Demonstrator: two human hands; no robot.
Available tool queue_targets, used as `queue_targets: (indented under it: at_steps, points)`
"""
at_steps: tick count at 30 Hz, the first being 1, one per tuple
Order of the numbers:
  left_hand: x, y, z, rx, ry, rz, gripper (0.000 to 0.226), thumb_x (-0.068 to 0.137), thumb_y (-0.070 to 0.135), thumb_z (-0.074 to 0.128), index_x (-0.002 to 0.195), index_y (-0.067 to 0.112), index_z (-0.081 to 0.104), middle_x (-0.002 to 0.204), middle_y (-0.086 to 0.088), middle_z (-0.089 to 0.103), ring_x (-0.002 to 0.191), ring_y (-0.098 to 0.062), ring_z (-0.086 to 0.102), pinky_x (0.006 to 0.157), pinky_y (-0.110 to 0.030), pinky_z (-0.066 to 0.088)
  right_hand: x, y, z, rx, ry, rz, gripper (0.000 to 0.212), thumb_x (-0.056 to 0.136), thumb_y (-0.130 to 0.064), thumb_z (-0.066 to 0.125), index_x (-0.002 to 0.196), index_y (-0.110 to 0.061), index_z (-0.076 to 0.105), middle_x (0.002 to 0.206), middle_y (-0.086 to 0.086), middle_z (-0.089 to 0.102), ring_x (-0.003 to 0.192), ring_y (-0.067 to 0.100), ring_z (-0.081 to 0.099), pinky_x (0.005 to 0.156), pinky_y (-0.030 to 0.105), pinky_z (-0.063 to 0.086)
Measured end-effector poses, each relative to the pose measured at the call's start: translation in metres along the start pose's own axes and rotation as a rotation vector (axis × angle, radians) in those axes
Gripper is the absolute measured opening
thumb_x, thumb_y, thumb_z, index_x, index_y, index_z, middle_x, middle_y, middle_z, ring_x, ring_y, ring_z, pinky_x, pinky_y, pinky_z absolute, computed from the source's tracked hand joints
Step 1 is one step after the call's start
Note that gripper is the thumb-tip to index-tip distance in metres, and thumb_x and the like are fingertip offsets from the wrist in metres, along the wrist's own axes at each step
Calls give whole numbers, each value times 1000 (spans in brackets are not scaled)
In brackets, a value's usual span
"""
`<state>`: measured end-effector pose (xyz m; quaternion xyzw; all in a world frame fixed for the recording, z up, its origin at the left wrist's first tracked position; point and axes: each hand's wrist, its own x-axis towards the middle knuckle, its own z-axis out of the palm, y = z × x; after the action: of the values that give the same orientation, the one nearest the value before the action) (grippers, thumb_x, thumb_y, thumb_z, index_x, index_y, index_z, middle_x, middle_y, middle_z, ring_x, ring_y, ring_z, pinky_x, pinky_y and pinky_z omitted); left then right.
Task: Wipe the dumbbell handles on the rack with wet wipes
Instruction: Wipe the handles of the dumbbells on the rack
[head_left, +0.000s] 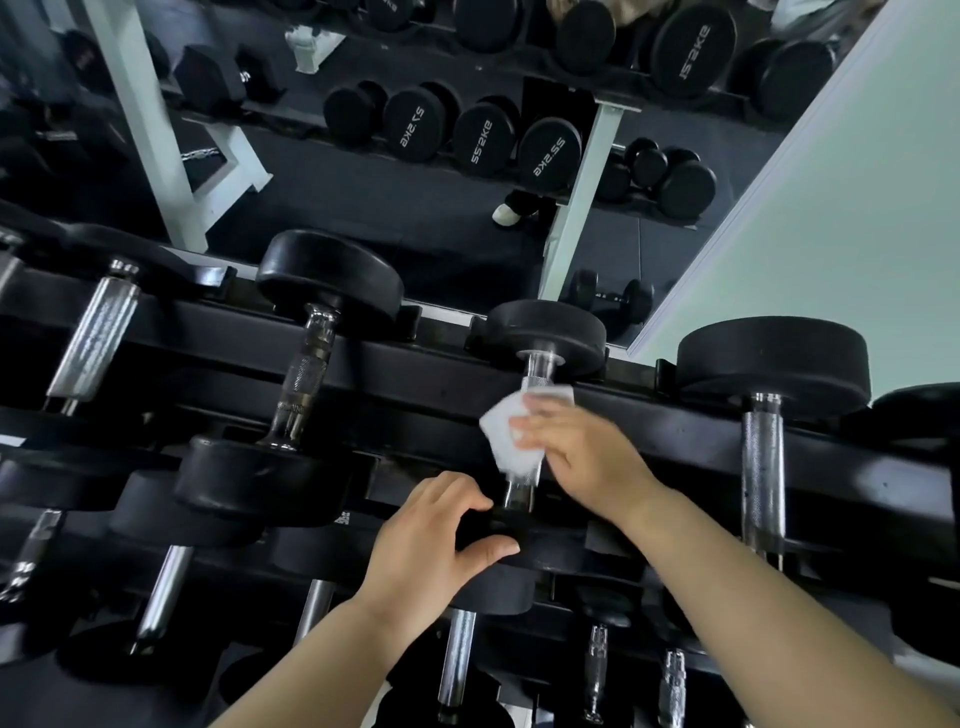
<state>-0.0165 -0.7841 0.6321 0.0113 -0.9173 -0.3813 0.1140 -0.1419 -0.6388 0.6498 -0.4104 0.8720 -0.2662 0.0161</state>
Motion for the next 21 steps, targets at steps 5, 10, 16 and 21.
queue_targets:
  at_steps: [5,10,16,21]
  points:
    - [-1,1,0,35,31,14,40,69,57,49,81,21,60,84,13,62,90,-3,47,53,1,29,8,-4,8,109,32,201,37,78,3,37,91,0,71,113,9,66,122,6,32,100,12,26]
    - [-1,-2,3,30,35,17,31,68,59,47,85,33,45,92,15,54,90,-2,46,52,1,29,-27,-12,8,196,-46,140,35,73,6,40,82,-1,73,103,-1,68,116,-9,33,97,2,24]
    - [-2,-2,4,55,39,24,32,69,60,46,87,33,43,107,13,44,94,-1,46,47,3,25,2,-8,9,153,58,205,32,81,8,42,92,1,71,113,10,65,124,9,31,99,4,19]
    - [-2,-3,5,37,45,23,33,68,60,46,88,33,43,108,14,44,93,0,46,54,1,30,-22,-14,1,323,-89,311,31,83,14,45,89,-1,72,113,-1,64,121,-4,34,93,-6,20]
